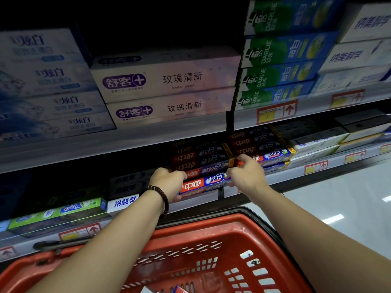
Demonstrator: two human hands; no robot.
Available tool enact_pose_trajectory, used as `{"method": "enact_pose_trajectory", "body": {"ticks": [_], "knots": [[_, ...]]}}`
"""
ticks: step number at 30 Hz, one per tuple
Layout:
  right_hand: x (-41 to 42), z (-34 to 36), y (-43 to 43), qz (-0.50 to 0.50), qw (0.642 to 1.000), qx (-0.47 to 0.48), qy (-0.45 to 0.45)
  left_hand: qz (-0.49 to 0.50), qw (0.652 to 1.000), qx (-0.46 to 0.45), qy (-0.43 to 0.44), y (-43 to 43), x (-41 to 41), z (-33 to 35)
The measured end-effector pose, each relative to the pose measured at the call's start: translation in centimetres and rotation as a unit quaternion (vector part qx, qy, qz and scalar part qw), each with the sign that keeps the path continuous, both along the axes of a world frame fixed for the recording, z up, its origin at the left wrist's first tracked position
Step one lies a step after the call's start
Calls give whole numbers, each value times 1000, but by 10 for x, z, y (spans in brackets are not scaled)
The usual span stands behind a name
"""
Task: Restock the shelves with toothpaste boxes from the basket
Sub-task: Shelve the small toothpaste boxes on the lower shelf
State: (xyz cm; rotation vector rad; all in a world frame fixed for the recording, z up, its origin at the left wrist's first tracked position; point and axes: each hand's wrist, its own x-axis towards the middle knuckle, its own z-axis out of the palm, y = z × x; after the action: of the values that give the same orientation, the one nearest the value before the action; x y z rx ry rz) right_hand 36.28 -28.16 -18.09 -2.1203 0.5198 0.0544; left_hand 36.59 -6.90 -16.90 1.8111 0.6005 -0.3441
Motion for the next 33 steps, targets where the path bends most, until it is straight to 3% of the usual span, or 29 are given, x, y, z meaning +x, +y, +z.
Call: {"method": "enact_pose_trajectory", "body": {"ticks": [33], "knots": [[3, -2, -8, 1, 1000, 1, 6, 24, 1000, -16, -6, -1, 2, 1]]}}
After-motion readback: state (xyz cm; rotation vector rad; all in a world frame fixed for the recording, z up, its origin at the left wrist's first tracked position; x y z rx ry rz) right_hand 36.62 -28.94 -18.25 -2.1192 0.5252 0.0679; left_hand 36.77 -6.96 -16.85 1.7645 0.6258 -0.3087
